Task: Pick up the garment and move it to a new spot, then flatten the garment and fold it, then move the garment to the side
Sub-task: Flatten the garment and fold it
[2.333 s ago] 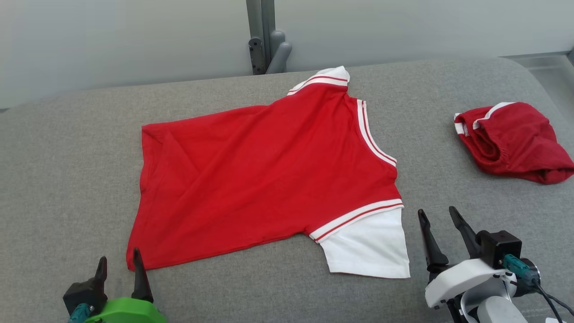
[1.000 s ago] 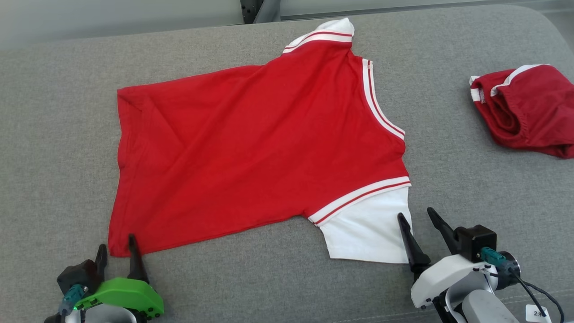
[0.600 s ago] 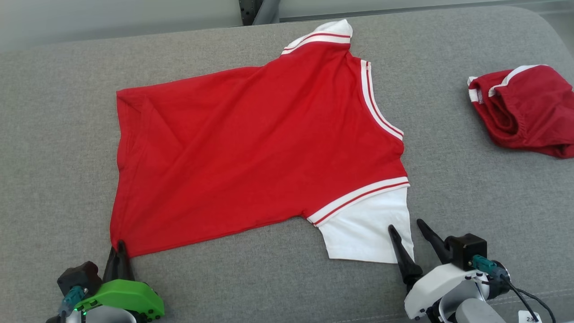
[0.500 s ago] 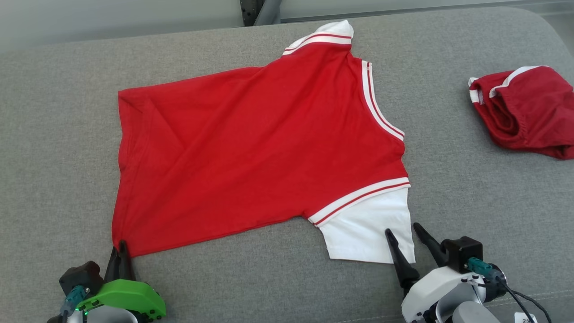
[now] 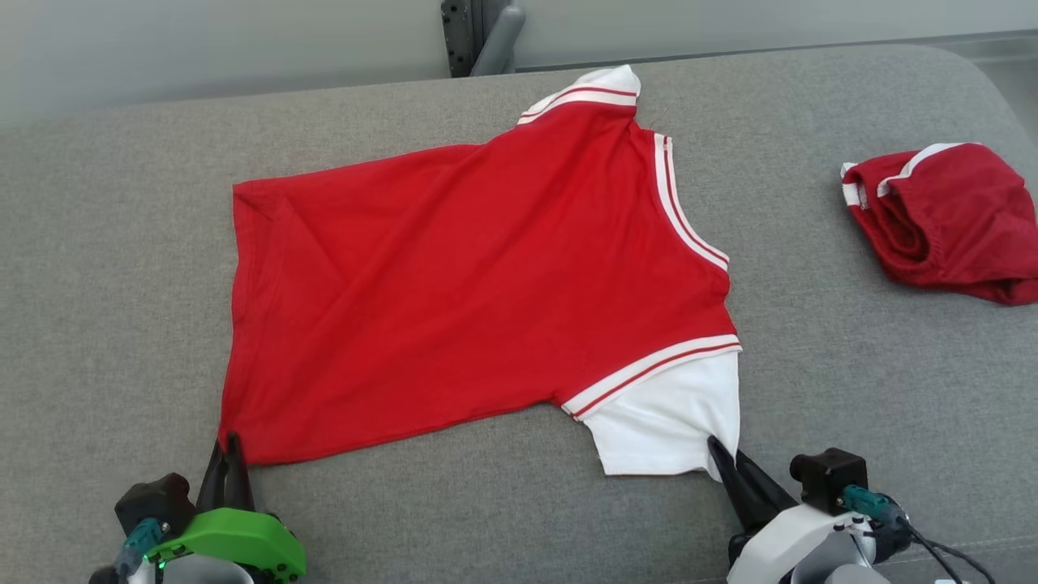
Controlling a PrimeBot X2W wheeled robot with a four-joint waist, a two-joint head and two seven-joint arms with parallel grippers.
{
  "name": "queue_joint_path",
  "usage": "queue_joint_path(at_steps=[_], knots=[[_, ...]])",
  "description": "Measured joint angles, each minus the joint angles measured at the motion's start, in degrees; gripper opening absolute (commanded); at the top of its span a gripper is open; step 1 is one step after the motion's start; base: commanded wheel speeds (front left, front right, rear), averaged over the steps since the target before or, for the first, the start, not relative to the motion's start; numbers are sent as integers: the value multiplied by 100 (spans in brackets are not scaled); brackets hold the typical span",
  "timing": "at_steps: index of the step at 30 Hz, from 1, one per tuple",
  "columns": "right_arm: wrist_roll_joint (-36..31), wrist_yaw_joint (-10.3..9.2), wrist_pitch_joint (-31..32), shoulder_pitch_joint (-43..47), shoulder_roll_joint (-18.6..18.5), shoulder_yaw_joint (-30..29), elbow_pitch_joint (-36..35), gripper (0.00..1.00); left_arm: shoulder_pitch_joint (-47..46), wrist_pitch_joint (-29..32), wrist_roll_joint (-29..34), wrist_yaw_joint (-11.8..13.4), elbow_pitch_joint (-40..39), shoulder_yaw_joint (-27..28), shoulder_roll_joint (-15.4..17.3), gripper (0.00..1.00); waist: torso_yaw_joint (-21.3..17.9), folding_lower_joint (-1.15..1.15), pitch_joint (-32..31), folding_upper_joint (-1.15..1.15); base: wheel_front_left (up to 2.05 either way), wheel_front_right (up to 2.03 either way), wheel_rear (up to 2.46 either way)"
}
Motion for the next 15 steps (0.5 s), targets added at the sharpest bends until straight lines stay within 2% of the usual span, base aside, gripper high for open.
queue_joint_path(at_steps=[9,15], knots=[[223,-1,2,-155,-235,-689,-1568,0,-59,1,87,-147,-1206,123,0,0,-5,0,-432,0,0,0,0],[271,0,1,-705,-442,-904,-2100,0,-620,1,388,-369,-1493,136,94,0,9,0,-454,0,0,0,0]])
